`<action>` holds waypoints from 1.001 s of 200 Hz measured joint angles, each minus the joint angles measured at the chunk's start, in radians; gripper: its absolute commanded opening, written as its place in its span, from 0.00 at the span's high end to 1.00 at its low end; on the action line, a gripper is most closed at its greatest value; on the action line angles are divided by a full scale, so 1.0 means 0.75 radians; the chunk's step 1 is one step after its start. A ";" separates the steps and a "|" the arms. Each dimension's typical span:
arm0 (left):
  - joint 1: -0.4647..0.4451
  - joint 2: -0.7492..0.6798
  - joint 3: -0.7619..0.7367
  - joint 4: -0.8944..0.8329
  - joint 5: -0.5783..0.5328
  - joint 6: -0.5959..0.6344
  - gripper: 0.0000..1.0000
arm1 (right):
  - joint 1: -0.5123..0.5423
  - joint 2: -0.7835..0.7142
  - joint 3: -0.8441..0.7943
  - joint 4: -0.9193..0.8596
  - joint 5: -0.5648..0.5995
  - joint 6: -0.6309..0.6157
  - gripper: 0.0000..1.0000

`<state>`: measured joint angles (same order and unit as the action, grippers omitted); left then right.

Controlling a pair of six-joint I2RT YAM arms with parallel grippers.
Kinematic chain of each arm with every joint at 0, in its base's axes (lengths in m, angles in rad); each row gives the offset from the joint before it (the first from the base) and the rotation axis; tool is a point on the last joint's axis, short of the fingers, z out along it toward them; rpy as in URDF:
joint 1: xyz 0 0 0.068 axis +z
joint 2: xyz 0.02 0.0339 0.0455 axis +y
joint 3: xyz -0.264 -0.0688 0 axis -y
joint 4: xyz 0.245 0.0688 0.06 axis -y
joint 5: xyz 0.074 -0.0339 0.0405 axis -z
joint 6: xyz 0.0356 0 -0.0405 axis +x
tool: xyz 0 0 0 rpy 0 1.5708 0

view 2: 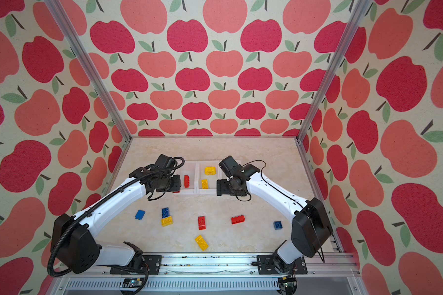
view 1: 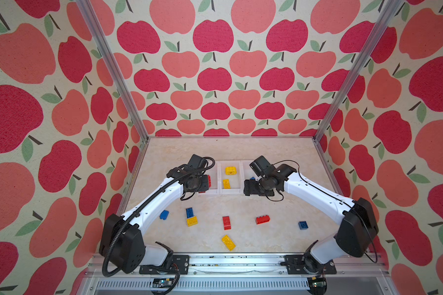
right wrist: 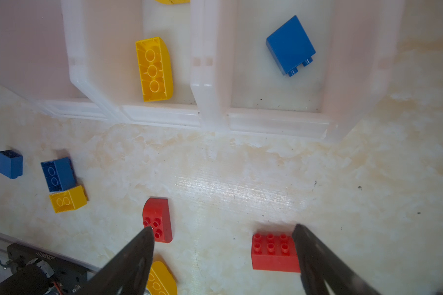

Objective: Sort the legos into containers by color
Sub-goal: 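Lift the red brick with the left gripper toward the bin, then release the red brick into the compartment nearest the left arm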

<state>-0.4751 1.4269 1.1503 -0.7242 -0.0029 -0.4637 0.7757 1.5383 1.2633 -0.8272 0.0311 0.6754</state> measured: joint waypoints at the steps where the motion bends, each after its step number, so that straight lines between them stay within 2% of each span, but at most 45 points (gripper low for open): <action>1: 0.002 0.004 0.002 0.002 0.000 0.003 0.79 | 0.000 -0.001 0.000 0.000 0.001 0.000 0.12; 50: 0.090 0.222 0.108 0.066 0.026 0.111 0.79 | 0.000 -0.017 0.000 0.001 0.013 0.013 0.12; 125: 0.102 0.445 0.223 0.115 0.023 0.159 0.76 | 0.000 -0.018 0.001 0.001 0.016 0.015 0.12; 169: 0.102 0.501 0.231 0.115 0.005 0.159 0.58 | 0.000 -0.011 0.005 0.001 0.016 0.015 0.12; 200: 0.101 0.504 0.240 0.119 -0.006 0.153 0.50 | -0.003 0.002 0.016 0.001 0.015 0.015 0.12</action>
<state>-0.3992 1.8050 1.3300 -0.6350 -0.0074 -0.3492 0.7738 1.5398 1.2755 -0.8268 0.0425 0.6865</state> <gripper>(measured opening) 0.473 0.881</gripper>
